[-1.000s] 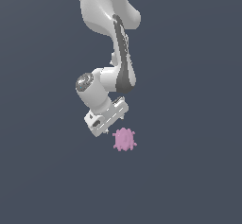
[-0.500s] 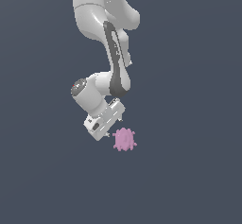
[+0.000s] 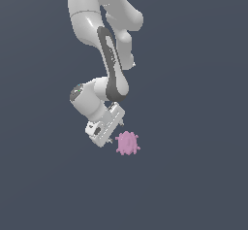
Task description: Pick up the object and move it to a goal position.
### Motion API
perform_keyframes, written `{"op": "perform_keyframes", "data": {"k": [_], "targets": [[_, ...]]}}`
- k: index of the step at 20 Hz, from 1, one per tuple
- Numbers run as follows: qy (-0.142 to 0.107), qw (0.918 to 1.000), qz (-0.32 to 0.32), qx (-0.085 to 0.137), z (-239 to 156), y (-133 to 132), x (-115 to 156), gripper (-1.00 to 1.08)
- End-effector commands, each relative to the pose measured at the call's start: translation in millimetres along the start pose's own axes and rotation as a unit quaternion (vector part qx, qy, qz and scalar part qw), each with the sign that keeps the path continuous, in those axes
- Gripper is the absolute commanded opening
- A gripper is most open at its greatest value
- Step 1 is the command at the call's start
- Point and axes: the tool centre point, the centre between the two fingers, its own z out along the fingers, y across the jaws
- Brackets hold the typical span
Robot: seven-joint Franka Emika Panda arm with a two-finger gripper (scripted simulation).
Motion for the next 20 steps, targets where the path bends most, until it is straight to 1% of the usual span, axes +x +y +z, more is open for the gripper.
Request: {"op": "perform_keyframes", "data": {"k": [1,7,14,20], "targets": [[0.009,0.9999,-0.012,0.000,1,1,0,1.08],[0.020,0.9994,-0.029,-0.001,3,3,-1,1.08],[0.022,0.9993,-0.030,-0.001,4,4,-2,1.08],[0.022,0.9993,-0.031,-0.001,24,3,-1,1.08]]}}
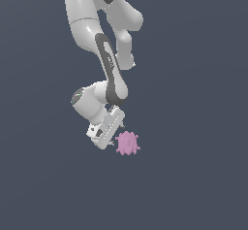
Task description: Pick up the object and move it to a goal position.
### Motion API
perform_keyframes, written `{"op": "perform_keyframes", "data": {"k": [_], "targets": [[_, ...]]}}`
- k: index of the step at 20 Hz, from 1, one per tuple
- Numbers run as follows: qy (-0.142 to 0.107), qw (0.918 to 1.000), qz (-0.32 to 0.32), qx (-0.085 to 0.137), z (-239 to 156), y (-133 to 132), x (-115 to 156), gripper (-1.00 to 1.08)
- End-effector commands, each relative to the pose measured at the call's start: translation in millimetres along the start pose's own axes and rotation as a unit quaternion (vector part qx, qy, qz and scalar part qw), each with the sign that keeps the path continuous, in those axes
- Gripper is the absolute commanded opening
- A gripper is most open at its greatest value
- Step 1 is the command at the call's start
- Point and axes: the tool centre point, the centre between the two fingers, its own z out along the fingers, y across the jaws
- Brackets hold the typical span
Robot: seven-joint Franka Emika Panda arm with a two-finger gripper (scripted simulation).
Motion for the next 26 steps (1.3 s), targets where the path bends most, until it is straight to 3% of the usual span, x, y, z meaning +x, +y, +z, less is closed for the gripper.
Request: {"op": "perform_keyframes", "data": {"k": [1,5,6,15,16,26], "targets": [[0.000,1.0000,-0.001,0.000,10,-1,0,1.08],[0.000,1.0000,-0.001,0.000,15,-1,0,1.08],[0.000,1.0000,-0.001,0.000,15,-1,0,-1.00],[0.000,1.0000,-0.001,0.000,15,-1,0,-1.00],[0.001,1.0000,-0.003,-0.008,8,5,2,-1.00],[0.001,1.0000,-0.002,-0.007,-24,16,-11,-1.00]]}}
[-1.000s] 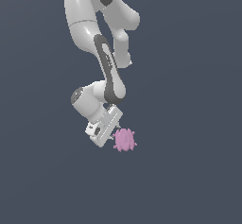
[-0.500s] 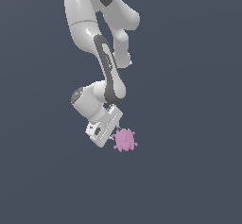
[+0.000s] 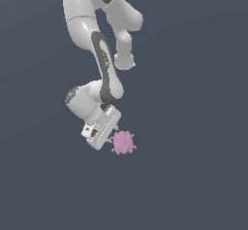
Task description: Pick up the object and move it to a goal position.
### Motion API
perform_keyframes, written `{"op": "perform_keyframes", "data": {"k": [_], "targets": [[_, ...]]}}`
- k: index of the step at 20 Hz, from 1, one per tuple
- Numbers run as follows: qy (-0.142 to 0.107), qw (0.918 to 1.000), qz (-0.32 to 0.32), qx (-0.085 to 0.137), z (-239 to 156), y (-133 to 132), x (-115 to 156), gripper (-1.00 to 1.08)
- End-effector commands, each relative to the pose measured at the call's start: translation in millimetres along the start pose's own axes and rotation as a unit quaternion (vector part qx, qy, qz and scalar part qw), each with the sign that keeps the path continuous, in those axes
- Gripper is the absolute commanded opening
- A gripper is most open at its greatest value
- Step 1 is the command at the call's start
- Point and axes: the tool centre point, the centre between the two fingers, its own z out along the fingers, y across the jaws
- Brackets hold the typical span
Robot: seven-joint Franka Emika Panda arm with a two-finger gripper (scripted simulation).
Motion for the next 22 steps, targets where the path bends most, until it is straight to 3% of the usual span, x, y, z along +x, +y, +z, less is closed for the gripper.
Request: {"op": "perform_keyframes", "data": {"k": [1,22], "targets": [[0.000,1.0000,0.000,0.000,-15,6,-6,-1.00],[-0.001,1.0000,0.002,0.005,-195,77,-81,-1.00]]}}
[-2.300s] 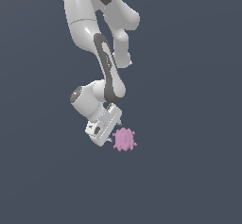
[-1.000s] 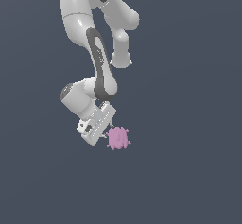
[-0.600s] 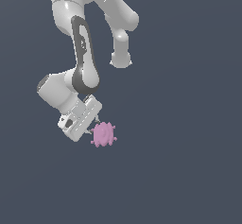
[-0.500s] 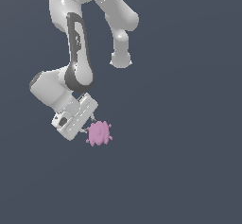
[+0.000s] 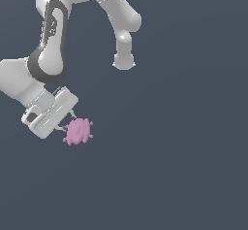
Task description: Pick up the object and move it to a goal position.
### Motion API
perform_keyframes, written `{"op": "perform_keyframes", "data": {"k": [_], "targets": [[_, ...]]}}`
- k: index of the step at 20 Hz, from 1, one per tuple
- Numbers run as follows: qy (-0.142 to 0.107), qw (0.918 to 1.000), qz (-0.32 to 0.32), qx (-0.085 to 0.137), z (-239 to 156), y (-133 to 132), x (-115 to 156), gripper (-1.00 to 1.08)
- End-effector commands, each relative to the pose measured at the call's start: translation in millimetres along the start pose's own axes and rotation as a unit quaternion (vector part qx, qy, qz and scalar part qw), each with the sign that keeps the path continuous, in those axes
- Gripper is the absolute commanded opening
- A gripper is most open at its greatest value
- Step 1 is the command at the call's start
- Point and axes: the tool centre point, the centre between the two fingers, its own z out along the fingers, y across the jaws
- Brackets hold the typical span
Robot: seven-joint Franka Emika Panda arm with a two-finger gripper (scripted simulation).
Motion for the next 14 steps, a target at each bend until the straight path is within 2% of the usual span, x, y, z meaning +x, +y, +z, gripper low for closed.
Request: {"op": "perform_keyframes", "data": {"k": [1,7,14], "targets": [[0.000,1.0000,0.000,0.001,-15,6,-6,-1.00],[0.000,1.0000,0.000,0.002,-36,17,-14,-1.00],[0.001,1.0000,0.000,0.002,-42,21,-17,-1.00]]}}
